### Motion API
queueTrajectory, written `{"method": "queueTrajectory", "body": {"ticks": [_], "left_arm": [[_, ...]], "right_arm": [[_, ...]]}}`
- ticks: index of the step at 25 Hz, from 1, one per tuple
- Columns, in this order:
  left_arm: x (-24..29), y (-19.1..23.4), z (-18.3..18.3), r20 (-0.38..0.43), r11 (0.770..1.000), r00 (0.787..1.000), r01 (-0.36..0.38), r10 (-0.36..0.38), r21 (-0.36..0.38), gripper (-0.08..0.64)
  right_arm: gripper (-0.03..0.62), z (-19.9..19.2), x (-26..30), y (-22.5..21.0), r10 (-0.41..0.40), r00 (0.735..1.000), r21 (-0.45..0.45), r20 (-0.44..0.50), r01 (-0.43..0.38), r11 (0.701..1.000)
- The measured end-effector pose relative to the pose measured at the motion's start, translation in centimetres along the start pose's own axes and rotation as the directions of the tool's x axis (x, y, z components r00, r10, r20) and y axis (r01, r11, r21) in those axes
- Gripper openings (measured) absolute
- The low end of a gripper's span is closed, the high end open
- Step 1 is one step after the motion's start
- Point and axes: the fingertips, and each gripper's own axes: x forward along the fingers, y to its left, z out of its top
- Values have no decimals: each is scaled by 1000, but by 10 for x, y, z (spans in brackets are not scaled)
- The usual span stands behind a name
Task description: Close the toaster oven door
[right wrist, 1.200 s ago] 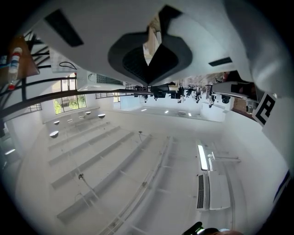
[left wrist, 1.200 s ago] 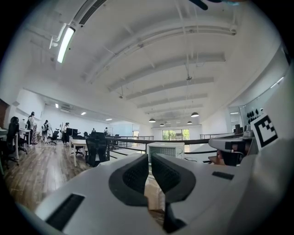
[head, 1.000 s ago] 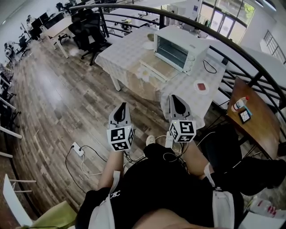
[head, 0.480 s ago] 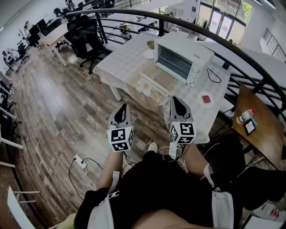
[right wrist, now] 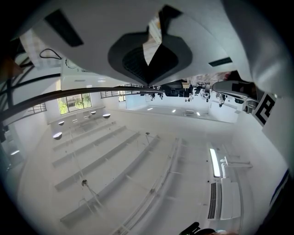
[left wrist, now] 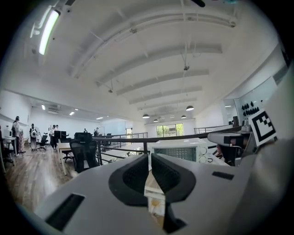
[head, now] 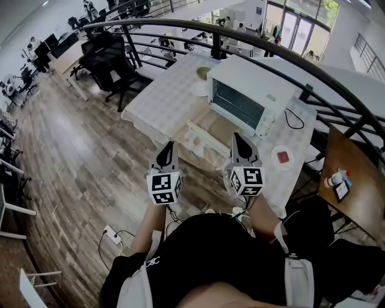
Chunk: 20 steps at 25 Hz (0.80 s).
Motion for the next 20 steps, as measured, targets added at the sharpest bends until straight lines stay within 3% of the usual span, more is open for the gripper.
{"method": "queueTrajectory", "body": {"ticks": [9, 20], "left_arm": [[74, 21, -8, -52, 1000, 999, 0, 1, 10, 29], [118, 24, -43, -116, 997, 990, 76, -78, -21, 29]], "right_arm": [[0, -20, 70, -31, -13, 1000, 33, -23, 13, 999], [0, -46, 78, -54, -101, 992, 30, -76, 104, 994]]}}
